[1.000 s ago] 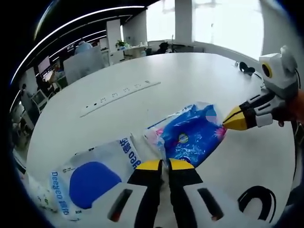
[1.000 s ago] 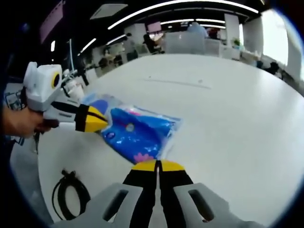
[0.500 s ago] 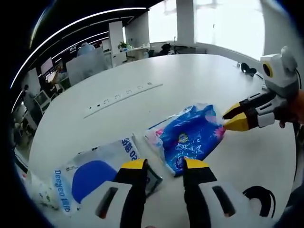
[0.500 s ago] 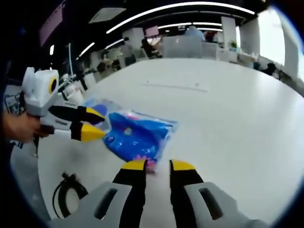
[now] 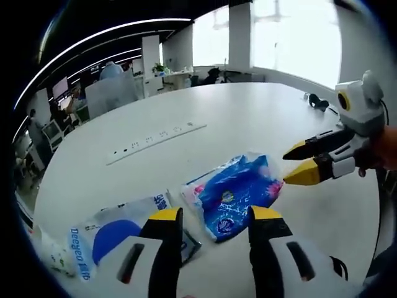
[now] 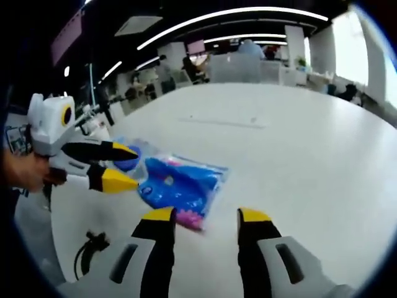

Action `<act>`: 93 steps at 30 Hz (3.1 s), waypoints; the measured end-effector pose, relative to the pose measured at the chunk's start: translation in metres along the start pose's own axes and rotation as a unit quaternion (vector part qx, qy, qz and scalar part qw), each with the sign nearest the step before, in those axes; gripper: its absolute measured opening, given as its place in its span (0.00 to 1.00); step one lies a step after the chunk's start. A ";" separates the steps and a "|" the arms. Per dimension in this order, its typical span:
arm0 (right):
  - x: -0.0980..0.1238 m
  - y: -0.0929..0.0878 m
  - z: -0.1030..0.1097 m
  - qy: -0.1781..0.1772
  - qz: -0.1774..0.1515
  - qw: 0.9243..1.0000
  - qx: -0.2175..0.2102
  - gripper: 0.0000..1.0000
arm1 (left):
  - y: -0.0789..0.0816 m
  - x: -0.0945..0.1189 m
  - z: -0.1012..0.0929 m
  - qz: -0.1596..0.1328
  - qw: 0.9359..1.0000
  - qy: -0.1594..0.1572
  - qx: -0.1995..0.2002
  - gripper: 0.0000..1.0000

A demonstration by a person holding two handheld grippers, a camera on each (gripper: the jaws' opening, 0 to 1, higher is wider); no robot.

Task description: Arrange the tabletop items into an orderly group along one side of the table until the central work area is clear of visible clutter.

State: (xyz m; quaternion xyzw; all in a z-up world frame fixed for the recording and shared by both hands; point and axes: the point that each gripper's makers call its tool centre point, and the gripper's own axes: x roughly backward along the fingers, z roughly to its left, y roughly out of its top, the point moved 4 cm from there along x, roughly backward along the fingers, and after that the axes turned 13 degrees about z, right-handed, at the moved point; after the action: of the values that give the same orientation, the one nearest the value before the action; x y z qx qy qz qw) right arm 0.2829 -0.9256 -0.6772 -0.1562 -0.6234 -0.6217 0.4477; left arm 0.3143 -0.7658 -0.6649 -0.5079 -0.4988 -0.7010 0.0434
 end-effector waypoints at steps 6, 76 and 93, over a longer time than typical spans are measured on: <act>0.007 0.007 0.003 -0.006 -0.014 1.000 0.003 0.43 | 0.002 0.007 0.001 -0.003 1.000 -0.001 0.008 0.50; 0.084 0.011 0.057 -0.052 -0.072 0.996 0.025 0.87 | 0.006 0.109 -0.015 -0.050 0.999 -0.008 -0.010 0.96; 0.099 -0.002 0.073 -0.060 -0.073 0.995 0.021 0.80 | -0.007 0.128 -0.012 -0.049 0.998 -0.022 -0.032 0.91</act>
State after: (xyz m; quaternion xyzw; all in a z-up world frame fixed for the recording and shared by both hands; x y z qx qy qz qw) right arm 0.2006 -0.8949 -0.5912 -0.1378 -0.6715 -0.6294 0.3661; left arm 0.2411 -0.7137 -0.5725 -0.4994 -0.5016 -0.7062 -0.0186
